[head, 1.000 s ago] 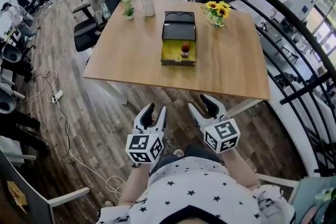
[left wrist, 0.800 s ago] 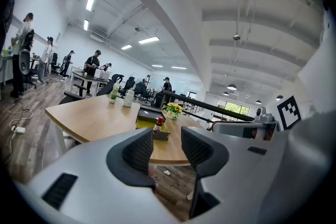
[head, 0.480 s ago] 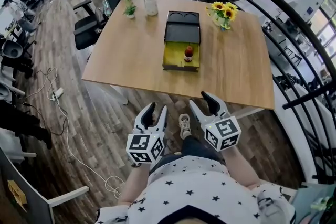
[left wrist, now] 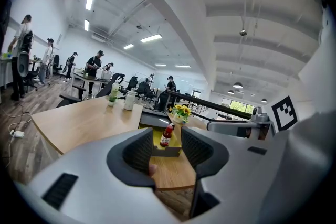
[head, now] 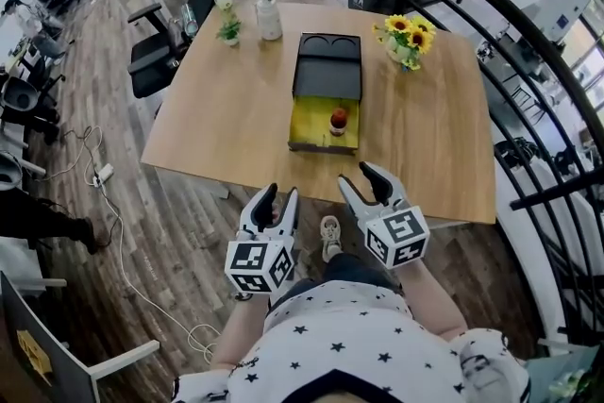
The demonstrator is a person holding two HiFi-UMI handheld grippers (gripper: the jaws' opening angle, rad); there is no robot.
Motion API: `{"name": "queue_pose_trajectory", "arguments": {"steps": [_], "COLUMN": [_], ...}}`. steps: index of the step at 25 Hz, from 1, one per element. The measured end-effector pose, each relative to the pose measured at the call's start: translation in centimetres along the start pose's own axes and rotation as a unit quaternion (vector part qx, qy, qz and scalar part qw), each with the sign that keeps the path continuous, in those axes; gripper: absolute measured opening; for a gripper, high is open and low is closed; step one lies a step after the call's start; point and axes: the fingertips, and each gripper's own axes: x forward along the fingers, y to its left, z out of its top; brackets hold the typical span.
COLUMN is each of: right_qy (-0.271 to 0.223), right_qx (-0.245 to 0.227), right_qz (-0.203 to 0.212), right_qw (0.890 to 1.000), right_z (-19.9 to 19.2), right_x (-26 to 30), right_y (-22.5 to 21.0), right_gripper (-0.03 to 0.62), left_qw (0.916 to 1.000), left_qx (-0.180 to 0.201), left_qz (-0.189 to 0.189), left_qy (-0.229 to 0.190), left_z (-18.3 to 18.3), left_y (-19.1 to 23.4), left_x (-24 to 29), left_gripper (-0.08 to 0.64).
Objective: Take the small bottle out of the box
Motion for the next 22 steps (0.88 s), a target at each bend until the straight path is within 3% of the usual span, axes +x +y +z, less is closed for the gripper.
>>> {"name": "queue_pose_trajectory", "arguments": {"steps": [10,22], "right_qy": [0.023,0.072], "right_qx": [-0.003,-0.018], "right_qz": [0.011,0.025], "right_qw": [1.0,0.997], "right_z": [0.5,-1.9], "right_x": [5.2,11.1], "right_y": [-4.5,-8.2], "right_gripper": [0.184,0.184], "left_qw": [0.9996,0.9985], "left_qx": [-0.013,-0.028], "left_qz": [0.022,0.03], "left_qy": [0.014,0.036], "left_z": [1.1,1.2], "left_y": [1.8,3.5], "left_x": [5.5,11.3], "left_gripper": [0.147,0.147]}}
